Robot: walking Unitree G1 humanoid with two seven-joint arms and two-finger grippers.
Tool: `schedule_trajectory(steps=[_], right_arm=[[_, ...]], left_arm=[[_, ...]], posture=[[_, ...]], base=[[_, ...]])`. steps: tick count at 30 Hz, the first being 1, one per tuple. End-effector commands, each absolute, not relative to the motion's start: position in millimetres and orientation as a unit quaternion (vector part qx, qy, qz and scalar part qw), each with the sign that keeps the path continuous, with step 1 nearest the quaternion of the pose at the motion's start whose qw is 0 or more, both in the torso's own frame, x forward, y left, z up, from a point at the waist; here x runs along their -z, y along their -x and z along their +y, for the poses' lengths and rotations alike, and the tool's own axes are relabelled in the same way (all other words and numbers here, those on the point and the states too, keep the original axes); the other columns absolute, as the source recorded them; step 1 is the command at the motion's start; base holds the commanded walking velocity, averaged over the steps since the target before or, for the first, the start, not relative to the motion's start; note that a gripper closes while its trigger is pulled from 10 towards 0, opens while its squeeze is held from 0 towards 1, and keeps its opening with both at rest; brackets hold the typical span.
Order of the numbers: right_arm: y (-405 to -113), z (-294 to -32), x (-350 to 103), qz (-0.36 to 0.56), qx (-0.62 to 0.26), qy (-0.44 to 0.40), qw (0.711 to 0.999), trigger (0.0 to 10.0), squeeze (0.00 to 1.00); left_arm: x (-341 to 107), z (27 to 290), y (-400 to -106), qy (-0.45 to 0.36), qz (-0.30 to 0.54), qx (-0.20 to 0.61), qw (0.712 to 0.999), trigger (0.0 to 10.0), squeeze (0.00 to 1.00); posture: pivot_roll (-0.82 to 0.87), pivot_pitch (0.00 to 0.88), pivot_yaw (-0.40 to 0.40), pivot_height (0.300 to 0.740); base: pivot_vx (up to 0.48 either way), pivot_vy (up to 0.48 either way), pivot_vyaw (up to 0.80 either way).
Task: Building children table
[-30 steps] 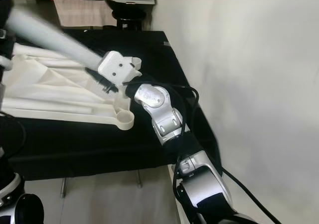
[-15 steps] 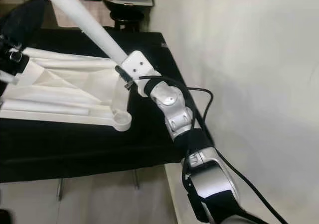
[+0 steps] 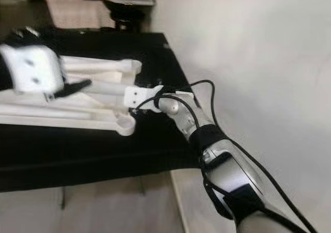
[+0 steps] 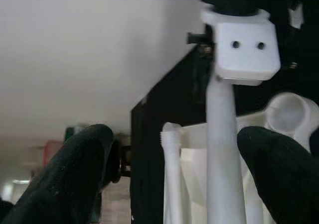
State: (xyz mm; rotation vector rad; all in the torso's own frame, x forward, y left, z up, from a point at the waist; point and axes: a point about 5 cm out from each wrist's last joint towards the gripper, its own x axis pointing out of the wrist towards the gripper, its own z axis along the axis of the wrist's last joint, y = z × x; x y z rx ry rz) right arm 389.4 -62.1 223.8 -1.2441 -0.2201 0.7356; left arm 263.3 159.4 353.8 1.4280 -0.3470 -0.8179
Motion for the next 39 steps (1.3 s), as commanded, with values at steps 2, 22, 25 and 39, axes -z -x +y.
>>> schedule_trajectory(steps=[2,22,25,39], right_arm=[[-389,-59,-225,-0.105,-0.34,0.576,0.736,0.0,0.0],[-384,-41,-219,-0.134,-0.361,0.595,0.706,0.0,0.0],[-383,-40,-218,-0.135,-0.364,0.592,0.706,0.0,0.0],[-382,-37,-217,-0.136,-0.372,0.581,0.711,0.0,0.0]], left_arm=[[-346,163,-267,-0.66,-0.109,0.375,0.642,10.0,0.0],[-264,200,-322,-0.741,0.162,0.361,0.542,10.0,0.0],[-266,198,-331,-0.753,0.147,0.335,0.547,10.0,0.0],[-255,209,-345,-0.756,0.181,0.302,0.552,3.6,0.0]], posture=[[-0.05,0.017,-0.094,0.74],[-0.07,0.015,-0.081,0.74],[-0.07,0.017,-0.081,0.74],[-0.08,0.016,-0.075,0.74]], base=[[0.0,0.0,0.0],[0.0,0.0,0.0],[0.0,0.0,0.0],[0.0,0.0,0.0]])
